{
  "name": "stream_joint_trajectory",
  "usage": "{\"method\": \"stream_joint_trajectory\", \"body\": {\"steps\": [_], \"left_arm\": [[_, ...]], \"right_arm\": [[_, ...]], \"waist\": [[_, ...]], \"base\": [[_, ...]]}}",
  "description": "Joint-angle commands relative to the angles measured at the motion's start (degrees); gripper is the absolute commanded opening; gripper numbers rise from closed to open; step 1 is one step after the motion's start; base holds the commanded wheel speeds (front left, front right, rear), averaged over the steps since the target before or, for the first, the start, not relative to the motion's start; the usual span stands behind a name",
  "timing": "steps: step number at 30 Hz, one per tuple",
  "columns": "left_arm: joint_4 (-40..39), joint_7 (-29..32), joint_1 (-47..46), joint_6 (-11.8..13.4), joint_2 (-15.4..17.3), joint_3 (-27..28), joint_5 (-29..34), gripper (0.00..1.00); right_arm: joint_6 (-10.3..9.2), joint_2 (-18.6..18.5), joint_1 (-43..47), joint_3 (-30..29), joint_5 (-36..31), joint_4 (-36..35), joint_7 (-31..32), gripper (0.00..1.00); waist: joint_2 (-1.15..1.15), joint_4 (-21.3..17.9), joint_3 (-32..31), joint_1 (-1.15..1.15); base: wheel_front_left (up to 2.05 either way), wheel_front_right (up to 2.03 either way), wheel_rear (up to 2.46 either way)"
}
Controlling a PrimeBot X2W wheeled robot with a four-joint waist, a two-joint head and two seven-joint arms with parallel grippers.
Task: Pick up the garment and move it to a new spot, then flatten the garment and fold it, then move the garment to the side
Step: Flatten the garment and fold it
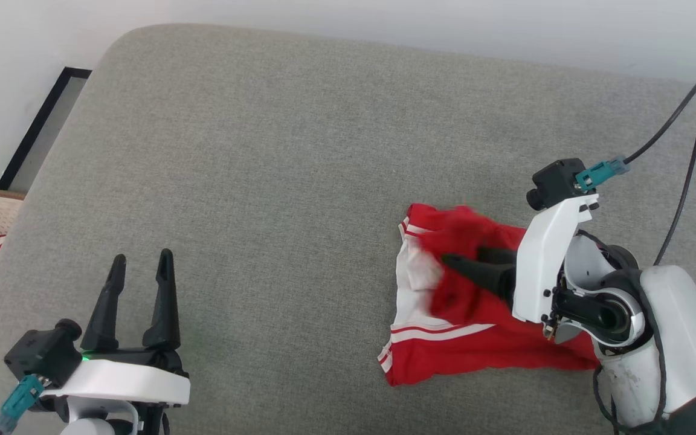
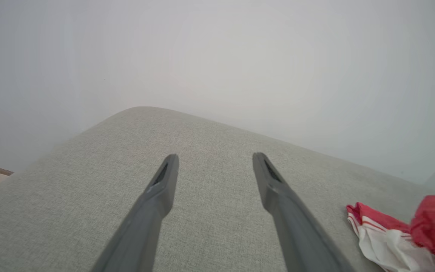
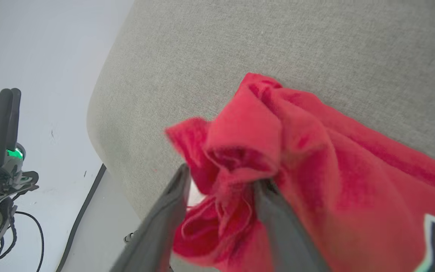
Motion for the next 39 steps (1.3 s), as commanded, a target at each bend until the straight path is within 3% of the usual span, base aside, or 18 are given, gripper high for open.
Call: {"method": "stream_joint_trajectory", "body": {"steps": [1,6,15,23,27,39], "left_arm": [[-0.09,-0.26,-0.60,-0.16,0.05,0.23,-0.56,1.00],[-0.52,-0.26,0.90,-0.16,0.45,1.21,-1.14,1.00],[-1.17,-0.26,3.00,-0.16,1.58,3.69,-0.41,1.00],[-1.86,-0.26,5.10,-0.16,2.15,4.63,0.78,1.00],[-2.11,-0.26,5.52,-0.16,2.44,5.12,1.59,1.00],[-1.06,-0.26,8.47,-0.16,1.90,8.59,4.88,1.00]], "right_arm": [[0.01,-0.58,-0.44,0.64,0.72,0.10,-0.58,1.00],[0.01,-2.65,-0.39,2.81,2.47,-2.43,-1.27,1.00],[0.01,-7.32,3.16,0.55,1.12,-8.93,-7.51,1.00],[0.01,-9.90,9.69,-2.34,-1.48,-12.30,-19.62,1.00],[0.01,-11.55,12.35,-2.04,-4.36,-12.96,-29.02,1.00],[0.01,-14.72,17.69,-0.95,-15.51,-5.66,-53.00,1.00]], "waist": [[0.00,-0.20,-0.16,0.00],[0.00,-1.64,-0.85,0.00],[0.00,-6.04,-2.77,0.00],[0.00,-11.48,-5.23,0.00],[0.00,-13.39,-5.99,0.00],[0.00,-17.32,-9.55,0.00]], "base": [[0.00,0.00,0.00],[0.00,0.00,0.00],[0.00,0.00,0.00],[0.00,0.00,0.00],[0.00,0.00,0.00],[0.00,0.00,0.00]]}}
